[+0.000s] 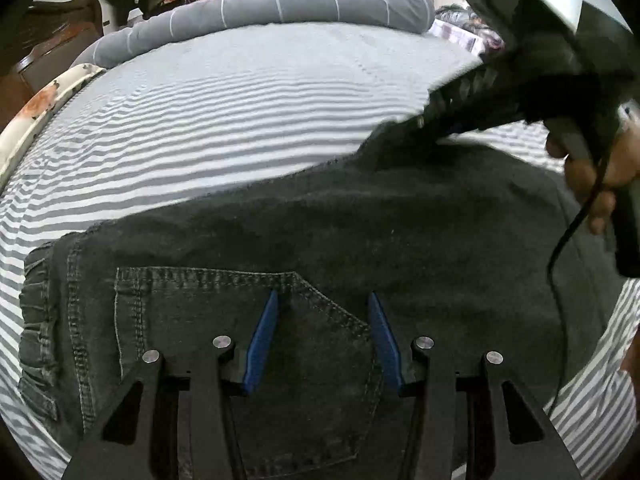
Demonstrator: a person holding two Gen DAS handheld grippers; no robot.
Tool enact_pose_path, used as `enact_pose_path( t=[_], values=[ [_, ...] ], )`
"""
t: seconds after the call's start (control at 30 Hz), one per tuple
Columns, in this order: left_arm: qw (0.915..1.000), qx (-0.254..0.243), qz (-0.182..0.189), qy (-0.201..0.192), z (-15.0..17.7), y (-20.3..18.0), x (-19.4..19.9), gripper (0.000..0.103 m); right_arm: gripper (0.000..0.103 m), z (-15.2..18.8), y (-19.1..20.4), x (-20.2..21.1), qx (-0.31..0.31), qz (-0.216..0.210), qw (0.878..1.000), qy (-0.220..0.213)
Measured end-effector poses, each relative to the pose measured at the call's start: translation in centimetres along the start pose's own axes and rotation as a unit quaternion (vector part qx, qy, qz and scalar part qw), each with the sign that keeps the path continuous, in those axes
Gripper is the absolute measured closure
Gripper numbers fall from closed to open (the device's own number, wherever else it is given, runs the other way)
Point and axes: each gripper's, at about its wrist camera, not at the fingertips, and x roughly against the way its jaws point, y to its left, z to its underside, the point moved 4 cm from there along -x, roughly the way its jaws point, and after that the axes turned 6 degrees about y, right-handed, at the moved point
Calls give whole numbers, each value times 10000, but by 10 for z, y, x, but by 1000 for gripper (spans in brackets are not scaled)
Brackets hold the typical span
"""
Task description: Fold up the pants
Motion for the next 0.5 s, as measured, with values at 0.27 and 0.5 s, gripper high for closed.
enact_pose_path(
  t=[0.27, 0.5],
  values=[
    [9995, 212, -32, -229, -14, 10, 8, 54, 101, -17, -19, 13, -241, -69, 9985, -487],
    [9994, 314, -142, -33, -10, 20, -4, 54, 98, -22, -29, 4, -484, -16, 9972, -568]
  ],
)
